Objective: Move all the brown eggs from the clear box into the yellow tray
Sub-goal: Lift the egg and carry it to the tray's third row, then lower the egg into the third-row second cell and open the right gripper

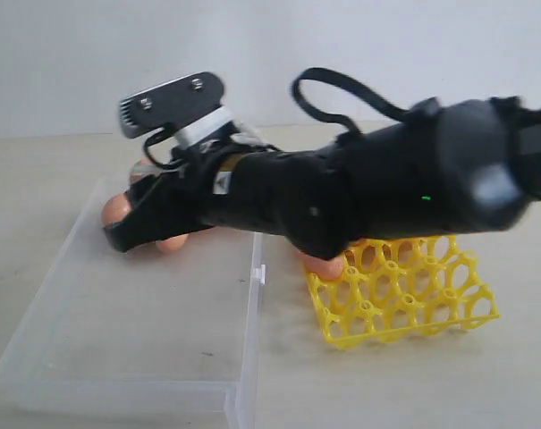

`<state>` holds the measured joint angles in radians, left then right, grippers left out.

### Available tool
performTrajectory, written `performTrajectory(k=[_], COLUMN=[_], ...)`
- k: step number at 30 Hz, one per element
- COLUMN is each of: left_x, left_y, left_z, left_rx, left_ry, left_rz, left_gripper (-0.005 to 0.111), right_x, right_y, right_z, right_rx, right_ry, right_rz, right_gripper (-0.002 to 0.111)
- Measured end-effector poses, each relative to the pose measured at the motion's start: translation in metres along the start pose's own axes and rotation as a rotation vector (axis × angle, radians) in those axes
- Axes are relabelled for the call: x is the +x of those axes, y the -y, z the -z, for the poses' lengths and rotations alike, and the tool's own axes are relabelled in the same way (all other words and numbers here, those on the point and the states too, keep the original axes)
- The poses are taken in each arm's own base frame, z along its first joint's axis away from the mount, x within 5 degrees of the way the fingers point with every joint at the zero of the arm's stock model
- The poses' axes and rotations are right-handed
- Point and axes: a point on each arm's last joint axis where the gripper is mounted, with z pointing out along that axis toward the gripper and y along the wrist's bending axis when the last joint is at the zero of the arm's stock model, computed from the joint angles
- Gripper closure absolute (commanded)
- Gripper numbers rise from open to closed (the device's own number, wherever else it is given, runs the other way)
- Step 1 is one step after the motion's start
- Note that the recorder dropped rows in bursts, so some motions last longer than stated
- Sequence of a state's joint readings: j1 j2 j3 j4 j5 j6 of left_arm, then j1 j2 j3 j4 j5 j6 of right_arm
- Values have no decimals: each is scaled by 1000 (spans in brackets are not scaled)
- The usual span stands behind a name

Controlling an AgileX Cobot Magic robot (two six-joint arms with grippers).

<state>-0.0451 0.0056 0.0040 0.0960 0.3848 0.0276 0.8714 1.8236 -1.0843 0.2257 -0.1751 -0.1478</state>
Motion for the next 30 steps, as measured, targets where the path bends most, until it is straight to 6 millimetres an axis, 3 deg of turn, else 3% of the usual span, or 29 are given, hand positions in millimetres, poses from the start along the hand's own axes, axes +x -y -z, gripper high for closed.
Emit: performTrajectory(k=[6, 11, 13, 20, 30], left_x=[0, 0, 0, 0, 0], left_y=[0, 0, 0, 0, 0], left_z=[0, 0, 0, 0, 0], left_rx=[0, 0, 0, 0, 0], left_ry=[0, 0, 0, 0, 0], left_rz=[0, 0, 0, 0, 0], left_gripper=[107, 107, 107, 107, 107], right_x=[29, 70, 81, 94, 106], right_y=[45, 80, 90, 119, 124], right_z=[57, 82, 87, 96, 90], right_rx=[222, 367, 402, 467, 453], right_ry=[144, 80, 47, -25, -85], right_rz=[-45, -84, -100, -146, -164], right_gripper=[108, 108, 108, 108, 108])
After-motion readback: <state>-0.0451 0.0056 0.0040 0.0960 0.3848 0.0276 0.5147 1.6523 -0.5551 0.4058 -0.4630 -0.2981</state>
